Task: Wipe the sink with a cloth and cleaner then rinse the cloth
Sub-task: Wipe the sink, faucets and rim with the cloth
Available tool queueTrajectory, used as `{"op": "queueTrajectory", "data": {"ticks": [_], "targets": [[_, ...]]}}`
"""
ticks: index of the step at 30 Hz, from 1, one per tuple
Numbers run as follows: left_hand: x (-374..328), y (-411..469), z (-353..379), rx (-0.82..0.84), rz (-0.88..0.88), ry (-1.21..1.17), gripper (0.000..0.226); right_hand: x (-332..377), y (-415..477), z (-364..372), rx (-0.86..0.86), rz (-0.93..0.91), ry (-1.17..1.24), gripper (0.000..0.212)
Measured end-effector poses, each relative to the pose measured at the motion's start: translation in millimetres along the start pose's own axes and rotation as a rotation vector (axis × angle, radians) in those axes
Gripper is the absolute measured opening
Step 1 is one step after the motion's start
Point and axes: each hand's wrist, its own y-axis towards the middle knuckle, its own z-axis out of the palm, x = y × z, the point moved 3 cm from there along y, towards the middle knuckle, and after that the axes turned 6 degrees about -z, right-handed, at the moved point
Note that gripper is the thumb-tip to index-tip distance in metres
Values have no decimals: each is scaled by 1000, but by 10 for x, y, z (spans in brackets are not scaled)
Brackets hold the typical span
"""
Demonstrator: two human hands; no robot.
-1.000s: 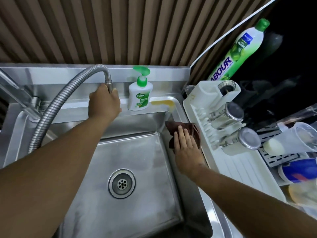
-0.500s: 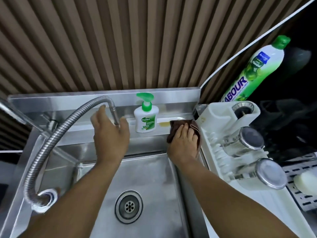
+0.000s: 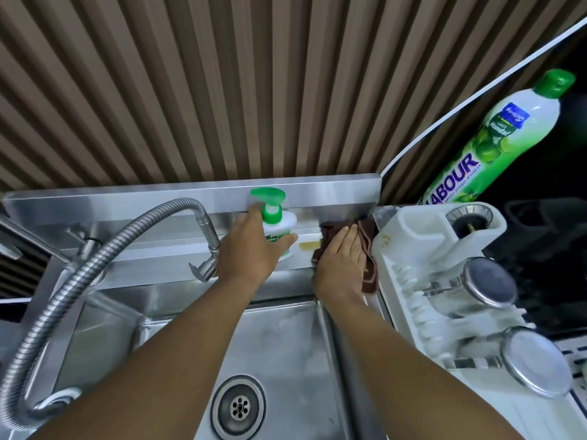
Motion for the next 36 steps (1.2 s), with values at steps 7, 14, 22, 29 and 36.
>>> {"op": "queueTrajectory", "data": {"ticks": [7, 14, 22, 29, 36], "targets": [[102, -265, -423, -27, 37, -90, 50, -108, -14, 10, -46, -71, -30, 92], [506, -422, -839, -73, 11, -56, 46, 131, -157, 142, -102, -187, -36, 82], [696, -622, -1095, -92, -4, -89, 45, 25, -33, 115, -104, -73, -13, 91], [775, -791, -1198, -75, -32, -161, 40, 461, -208, 134, -137, -211, 86, 87], [831, -859, -1223, -70, -80, -104, 43, 1044, -318, 241, -172, -487, 170, 93]]}}
